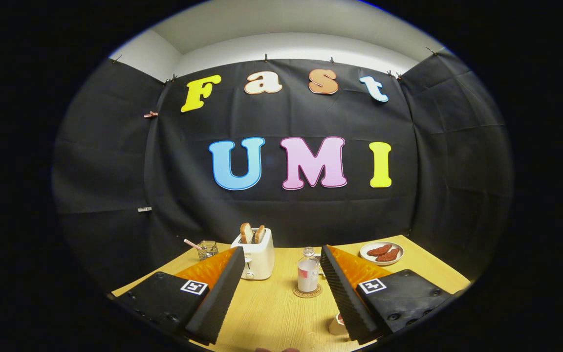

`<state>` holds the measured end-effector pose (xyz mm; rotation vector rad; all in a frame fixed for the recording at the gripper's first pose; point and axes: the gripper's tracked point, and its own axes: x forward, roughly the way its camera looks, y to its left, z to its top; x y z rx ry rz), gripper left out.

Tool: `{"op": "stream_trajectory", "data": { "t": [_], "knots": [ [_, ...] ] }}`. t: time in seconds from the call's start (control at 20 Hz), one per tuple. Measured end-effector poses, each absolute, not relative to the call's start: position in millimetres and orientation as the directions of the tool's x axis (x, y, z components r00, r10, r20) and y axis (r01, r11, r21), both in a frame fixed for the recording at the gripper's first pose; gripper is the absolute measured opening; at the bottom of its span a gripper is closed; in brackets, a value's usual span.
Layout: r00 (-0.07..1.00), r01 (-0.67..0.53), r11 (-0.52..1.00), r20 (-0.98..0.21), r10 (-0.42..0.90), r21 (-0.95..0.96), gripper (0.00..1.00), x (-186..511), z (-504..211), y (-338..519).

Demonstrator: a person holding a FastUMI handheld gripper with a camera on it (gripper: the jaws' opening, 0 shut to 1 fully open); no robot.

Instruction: Take the bottle from table, then pour the juice into the cup, finally place the bottle on the coaster

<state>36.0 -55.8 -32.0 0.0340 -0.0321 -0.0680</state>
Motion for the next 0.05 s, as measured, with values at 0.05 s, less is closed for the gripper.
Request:
{"op": "stream_trajectory", "data": {
  "t": [0.05],
  "knots": [
    [0.997, 0.065, 0.997, 0.033, -0.066, 0.038, 0.96, 31.9, -28.9, -56.3]
  ]
}}
